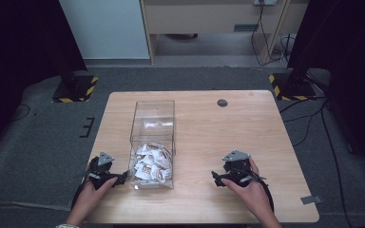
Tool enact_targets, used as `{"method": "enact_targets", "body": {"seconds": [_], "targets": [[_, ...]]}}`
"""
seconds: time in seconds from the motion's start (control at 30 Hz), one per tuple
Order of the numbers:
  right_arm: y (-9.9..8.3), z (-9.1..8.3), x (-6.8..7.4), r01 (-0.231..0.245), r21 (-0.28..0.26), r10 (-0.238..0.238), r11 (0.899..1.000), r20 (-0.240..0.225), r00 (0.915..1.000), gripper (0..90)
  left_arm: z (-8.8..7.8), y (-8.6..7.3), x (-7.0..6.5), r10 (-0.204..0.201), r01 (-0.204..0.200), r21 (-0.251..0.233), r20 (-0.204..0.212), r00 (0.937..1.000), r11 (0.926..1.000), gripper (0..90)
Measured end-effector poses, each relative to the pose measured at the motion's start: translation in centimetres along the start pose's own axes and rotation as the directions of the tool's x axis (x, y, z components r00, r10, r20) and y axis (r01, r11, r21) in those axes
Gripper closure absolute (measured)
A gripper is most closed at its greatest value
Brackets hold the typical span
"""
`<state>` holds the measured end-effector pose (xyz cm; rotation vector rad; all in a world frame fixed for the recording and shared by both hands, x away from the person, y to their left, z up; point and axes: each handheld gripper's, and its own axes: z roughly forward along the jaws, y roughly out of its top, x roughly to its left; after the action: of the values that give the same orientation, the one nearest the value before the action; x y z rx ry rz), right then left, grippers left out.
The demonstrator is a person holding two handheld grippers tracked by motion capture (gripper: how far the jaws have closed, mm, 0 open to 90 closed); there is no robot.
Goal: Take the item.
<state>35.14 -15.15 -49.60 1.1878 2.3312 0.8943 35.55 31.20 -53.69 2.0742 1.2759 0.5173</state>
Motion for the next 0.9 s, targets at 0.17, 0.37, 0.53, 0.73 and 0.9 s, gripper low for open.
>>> {"method": "enact_targets", "body": {"seconds": [0.17, 0.37, 0.53, 0.73, 0.9], "targets": [[1.3, -0.4, 0.2, 0.020, -0.005, -0.020, 1.000, -0.005, 0.9998, 8.9, 0.0, 0.0, 0.0, 0.000, 0.000, 0.000, 0.000, 1.0000, 1.0000, 0.0], [2.2, -0.4, 0.8, 0.026, -0.003, -0.026, 1.000, -0.012, 0.9996, 9.9, 0.0, 0.0, 0.0, 0.000, 0.000, 0.000, 0.000, 1.0000, 1.0000, 0.0], [2.9, -0.6, 1.2, 0.045, 0.003, -0.045, 0.999, -0.014, 0.9989, 10.2, 0.0, 0.0, 0.0, 0.000, 0.000, 0.000, 0.000, 1.0000, 1.0000, 0.0], [4.1, -0.8, 1.8, 0.076, -0.002, -0.076, 0.997, -0.010, 0.9971, 13.6, 0.0, 0.0, 0.0, 0.000, 0.000, 0.000, 0.000, 1.0000, 1.0000, 0.0], [5.2, -0.4, 2.6, 0.085, -0.003, -0.085, 0.996, -0.036, 0.9957, 15.3, 0.0, 0.0, 0.0, -0.001, 0.001, 0.000, -0.001, 1.0000, 1.0000, 0.0]]}}
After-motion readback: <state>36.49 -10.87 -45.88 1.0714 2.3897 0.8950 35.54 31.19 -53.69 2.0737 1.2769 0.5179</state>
